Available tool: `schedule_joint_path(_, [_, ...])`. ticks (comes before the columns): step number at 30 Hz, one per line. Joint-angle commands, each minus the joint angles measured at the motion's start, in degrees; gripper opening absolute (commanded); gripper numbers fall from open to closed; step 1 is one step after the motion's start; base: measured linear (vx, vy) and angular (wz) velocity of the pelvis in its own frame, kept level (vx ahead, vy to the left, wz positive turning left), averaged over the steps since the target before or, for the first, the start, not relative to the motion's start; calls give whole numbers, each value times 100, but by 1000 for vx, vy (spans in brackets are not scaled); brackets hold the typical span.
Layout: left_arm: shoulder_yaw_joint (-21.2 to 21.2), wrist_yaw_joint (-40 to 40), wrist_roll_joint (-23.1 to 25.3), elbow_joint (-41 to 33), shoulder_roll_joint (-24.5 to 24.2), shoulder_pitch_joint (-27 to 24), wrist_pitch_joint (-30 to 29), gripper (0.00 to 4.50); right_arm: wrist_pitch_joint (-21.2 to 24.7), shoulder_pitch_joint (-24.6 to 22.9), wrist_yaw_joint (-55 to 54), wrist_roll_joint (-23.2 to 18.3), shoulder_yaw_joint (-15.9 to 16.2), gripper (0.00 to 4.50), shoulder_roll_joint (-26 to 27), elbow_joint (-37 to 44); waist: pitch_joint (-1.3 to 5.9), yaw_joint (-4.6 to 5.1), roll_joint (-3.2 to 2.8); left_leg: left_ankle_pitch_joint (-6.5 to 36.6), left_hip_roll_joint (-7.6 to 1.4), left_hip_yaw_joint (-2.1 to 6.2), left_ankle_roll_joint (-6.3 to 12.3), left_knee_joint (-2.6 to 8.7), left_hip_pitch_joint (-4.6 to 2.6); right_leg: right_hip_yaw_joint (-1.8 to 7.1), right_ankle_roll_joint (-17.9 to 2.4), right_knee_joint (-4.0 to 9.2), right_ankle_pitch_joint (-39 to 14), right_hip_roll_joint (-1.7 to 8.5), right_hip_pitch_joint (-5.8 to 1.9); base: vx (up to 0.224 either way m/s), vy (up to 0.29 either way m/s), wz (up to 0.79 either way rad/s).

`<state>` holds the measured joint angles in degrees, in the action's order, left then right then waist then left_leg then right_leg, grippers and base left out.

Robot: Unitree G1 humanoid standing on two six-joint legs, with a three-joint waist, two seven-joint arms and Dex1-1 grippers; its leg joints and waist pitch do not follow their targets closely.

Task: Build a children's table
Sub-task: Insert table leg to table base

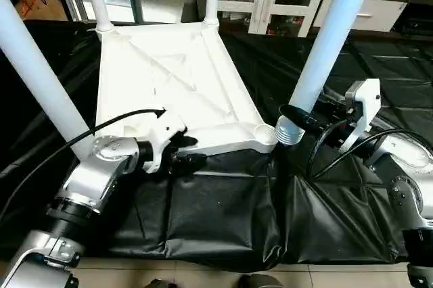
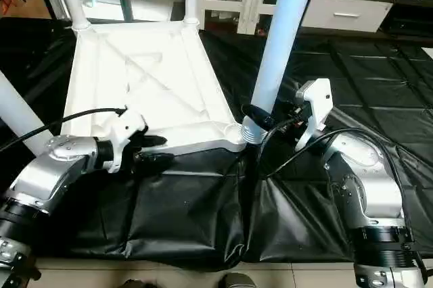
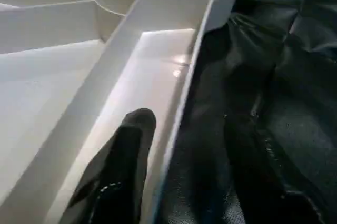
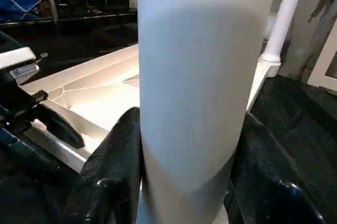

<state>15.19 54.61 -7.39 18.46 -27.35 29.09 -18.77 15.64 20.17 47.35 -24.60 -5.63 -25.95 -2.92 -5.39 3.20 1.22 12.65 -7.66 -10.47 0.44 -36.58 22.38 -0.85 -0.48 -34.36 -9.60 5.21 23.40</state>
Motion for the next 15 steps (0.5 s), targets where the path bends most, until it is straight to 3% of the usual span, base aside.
schedule_joint_path(1, [152,30,213,-26,-83,59,61,209,-61,68,11,6,-25,186,-86,18,355,9,-17,1071,-503,185,328,595,-160,173,-1510,358,-1102,293,-195,0,0,0])
schedule_joint_path(4, [244,20,393,3,-136,51,116,204,-71,72,9,20,-30,186,-73,14,358,9,-19,969,-503,183,337,594,-154,175,-1533,350,-993,296,-200,0,0,0])
schedule_joint_path(7, [269,-25,499,73,-191,56,162,164,-98,89,5,40,-27,186,-47,-9,360,5,-10,917,-504,178,378,595,-153,172,-1565,347,-932,301,-202,0,0,0])
schedule_joint_path(12, [179,-55,494,84,-225,24,189,130,-156,136,-11,56,-23,186,-7,-73,344,-17,-15,1231,-513,172,250,619,-186,179,-1489,388,-1349,295,-157,0,0,0])
schedule_joint_path(15, [117,-32,475,31,-246,-26,195,126,-177,150,-14,64,-17,186,7,-98,351,-27,-17,1251,-517,171,185,633,-191,172,-1468,378,-1325,287,-151,0,0,0])
